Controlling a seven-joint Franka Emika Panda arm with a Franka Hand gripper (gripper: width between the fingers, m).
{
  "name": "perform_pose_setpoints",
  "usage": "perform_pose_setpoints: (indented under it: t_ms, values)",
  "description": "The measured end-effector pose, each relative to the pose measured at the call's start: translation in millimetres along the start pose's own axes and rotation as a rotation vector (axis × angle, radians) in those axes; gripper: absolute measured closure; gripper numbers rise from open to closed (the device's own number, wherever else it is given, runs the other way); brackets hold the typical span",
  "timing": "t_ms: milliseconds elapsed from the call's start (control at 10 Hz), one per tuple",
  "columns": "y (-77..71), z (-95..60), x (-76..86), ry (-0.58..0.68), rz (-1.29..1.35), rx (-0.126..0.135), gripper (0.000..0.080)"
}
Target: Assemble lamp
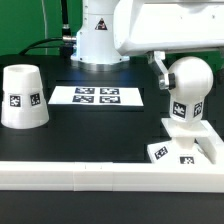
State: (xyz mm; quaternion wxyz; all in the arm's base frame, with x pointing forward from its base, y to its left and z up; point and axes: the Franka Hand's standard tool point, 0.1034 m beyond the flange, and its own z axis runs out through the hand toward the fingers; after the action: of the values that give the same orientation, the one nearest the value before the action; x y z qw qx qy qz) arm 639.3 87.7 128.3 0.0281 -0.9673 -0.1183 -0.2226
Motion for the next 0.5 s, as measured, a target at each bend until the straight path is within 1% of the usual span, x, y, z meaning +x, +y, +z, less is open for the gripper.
perform_pose_setpoints:
  t_ms: [200,500]
  values:
    - [0.1,-2.0,1.6,0.003,0.000,0.000,0.0101]
    - [2.6,-11.3,8.2,0.007,0.001,-0.002,0.0101]
